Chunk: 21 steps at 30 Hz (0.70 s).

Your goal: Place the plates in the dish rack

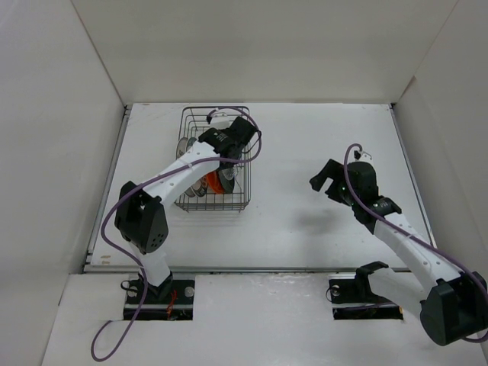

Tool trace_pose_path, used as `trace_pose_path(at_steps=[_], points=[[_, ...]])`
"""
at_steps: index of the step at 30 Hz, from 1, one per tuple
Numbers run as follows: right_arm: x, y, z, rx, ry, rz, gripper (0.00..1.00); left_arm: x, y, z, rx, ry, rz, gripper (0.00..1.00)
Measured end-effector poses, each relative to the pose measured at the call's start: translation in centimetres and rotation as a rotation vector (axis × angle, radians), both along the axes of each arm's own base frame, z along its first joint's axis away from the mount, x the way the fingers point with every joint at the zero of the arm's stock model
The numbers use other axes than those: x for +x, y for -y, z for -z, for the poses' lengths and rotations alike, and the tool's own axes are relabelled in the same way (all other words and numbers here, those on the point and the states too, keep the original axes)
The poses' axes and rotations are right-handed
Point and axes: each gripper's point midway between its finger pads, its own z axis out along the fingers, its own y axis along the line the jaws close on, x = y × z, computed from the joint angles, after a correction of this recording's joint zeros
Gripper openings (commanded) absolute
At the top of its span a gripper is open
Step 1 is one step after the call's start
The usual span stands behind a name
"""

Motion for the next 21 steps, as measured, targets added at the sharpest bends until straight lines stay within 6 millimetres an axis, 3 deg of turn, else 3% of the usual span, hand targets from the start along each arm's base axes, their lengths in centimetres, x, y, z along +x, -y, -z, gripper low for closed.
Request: trace_pose_path(at_steps=[1,4,11,21], points=[[0.0,0.0,-0.1,0.002,0.003,-0.001,1.00,0.0,0.0,0.0,0.000,-0.002,0.004,0.07],[0.1,0.0,-0.1,0.006,0.005,-0.003,1.00,0.0,0.0,0.0,0.000,-0.008,0.012,0.15],[0.2,0.0,0.1,0.008,-0.003,-0.004,1.00,-0.1,0.2,0.1,-0.005,-0.020,0.032,0.18],[0.2,-0.4,0.9,0.012,-0.031,-0.021,1.00,-0.1,0.4,0.0,-0.011,-0.023,0.048,0.32]])
